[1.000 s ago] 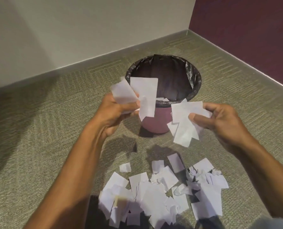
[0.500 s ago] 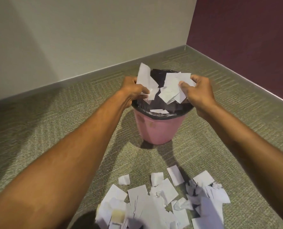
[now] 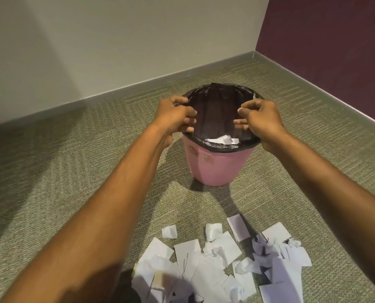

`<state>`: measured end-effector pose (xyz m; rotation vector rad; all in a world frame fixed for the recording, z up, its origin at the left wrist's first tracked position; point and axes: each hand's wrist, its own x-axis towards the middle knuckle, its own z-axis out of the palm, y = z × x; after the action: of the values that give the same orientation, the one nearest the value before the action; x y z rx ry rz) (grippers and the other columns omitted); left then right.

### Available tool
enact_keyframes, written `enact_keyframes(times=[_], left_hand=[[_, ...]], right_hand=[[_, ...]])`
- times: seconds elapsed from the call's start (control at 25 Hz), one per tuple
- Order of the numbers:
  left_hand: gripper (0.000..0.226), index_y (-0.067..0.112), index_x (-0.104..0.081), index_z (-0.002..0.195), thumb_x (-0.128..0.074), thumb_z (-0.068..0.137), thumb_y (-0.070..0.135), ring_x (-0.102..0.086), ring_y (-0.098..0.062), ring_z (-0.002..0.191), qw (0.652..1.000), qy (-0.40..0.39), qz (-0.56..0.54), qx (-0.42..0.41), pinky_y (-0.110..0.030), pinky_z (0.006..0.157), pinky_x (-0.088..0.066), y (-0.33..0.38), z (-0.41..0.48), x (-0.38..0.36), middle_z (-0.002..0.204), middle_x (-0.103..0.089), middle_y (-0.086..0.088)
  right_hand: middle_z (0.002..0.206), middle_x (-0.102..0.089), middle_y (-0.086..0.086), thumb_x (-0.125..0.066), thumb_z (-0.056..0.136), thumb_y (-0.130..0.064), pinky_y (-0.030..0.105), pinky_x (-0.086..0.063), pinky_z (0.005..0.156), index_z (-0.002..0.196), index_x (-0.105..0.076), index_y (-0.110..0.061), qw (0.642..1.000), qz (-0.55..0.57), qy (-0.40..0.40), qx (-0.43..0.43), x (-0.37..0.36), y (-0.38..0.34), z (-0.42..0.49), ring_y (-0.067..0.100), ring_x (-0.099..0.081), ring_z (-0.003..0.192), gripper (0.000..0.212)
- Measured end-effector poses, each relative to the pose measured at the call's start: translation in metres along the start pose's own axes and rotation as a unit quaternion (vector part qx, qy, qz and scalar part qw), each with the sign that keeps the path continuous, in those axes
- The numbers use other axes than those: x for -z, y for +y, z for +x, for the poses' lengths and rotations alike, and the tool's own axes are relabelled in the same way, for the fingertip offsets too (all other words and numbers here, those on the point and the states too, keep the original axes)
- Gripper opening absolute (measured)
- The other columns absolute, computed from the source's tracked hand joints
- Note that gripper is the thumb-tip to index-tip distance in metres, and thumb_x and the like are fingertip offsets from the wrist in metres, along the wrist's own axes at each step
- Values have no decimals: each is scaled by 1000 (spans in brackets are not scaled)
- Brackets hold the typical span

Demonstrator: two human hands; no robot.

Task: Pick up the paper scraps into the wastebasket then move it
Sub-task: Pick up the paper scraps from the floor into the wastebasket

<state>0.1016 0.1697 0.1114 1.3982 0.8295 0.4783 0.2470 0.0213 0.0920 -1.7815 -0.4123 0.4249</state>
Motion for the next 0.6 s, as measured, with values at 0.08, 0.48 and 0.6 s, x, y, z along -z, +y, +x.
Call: enact_keyframes(times=[0.08, 0.48, 0.6], left_hand=[[25, 9, -59, 105, -64, 83, 0, -60, -12, 54, 996, 67, -57, -17, -25, 46, -51, -14, -12, 13, 86, -65, -9], [71, 22, -37, 143, -64, 84, 48, -48, -34, 122, 857, -3, 500, 125, -49, 98, -46, -245, -92, 36, 135, -46, -15], [89, 33, -27, 148, -60, 74, 70, -25, -35, 140, 821, -95, 547, 137, -53, 107, -34, -278, -114, 31, 153, -25, -13]], right_hand=[[86, -68, 10, -57, 94, -6, 34, -61, 66, 87, -64, -13, 1000, 0, -6, 29, 5, -3, -9, 23, -73, 74, 12], [69, -65, 4, -63, 93, -18, 31, -49, 60, 75, -65, -10, 986, -162, -33, -1, 38, 134, -104, 11, -58, 58, 19], [111, -64, 7, -73, 86, -34, 32, -49, 84, 120, -62, -9, 915, -323, -224, -91, 30, 193, -120, 20, -62, 97, 44]])
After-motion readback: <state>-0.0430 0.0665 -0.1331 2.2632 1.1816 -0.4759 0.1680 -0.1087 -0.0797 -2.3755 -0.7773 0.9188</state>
